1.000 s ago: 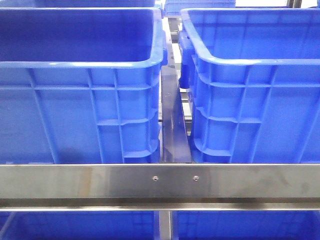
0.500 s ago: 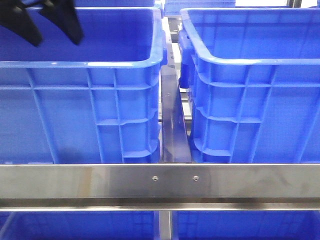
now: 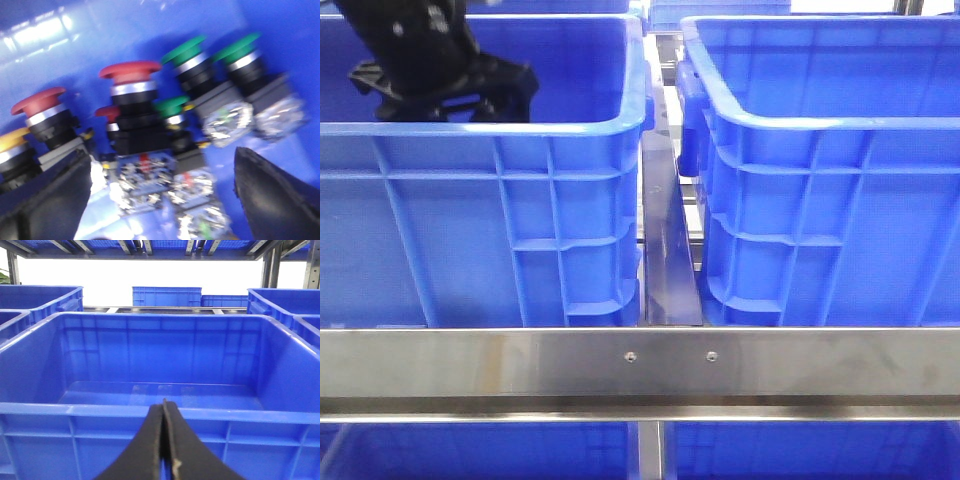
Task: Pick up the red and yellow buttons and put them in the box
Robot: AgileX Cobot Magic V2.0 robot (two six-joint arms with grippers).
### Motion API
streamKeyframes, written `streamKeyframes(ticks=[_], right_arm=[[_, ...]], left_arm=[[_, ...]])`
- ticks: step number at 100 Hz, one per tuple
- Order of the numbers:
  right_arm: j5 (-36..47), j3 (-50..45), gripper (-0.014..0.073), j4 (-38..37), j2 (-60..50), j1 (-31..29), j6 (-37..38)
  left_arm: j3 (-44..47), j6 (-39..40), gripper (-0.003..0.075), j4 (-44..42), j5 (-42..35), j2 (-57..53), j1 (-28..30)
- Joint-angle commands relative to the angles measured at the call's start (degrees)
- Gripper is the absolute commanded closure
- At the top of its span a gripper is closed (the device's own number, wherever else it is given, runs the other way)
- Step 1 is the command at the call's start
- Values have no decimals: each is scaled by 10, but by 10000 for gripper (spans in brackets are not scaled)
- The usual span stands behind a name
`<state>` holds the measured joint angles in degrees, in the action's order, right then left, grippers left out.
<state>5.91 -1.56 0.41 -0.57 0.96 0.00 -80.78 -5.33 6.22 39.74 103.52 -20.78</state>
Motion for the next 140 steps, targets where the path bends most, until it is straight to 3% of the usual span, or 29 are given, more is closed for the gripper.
streamKeyframes(ticks=[1, 33, 47, 66, 78, 104, 140], right_arm=[[48, 11, 662, -4, -15, -4, 0], [48, 11, 662, -4, -15, -4, 0], [48, 11, 662, -4, -15, -4, 0], [48, 11, 662, -4, -15, -4, 0], [48, 11, 662, -4, -15, -4, 0], [48, 11, 662, -4, -15, -4, 0], [50, 11, 662, -4, -15, -4, 0]], left_arm=[[-19, -1, 174, -10, -33, -17, -5], [-19, -1, 185, -11, -43, 5, -5], [-19, -1, 308, -14, -43, 5, -5], [-19, -1, 551, -14, -43, 5, -5], [-19, -1, 631, -15, -43, 5, -5], [-19, -1, 650, -16, -41, -33, -5], [-19, -1, 658, -16, -15, -199, -45]])
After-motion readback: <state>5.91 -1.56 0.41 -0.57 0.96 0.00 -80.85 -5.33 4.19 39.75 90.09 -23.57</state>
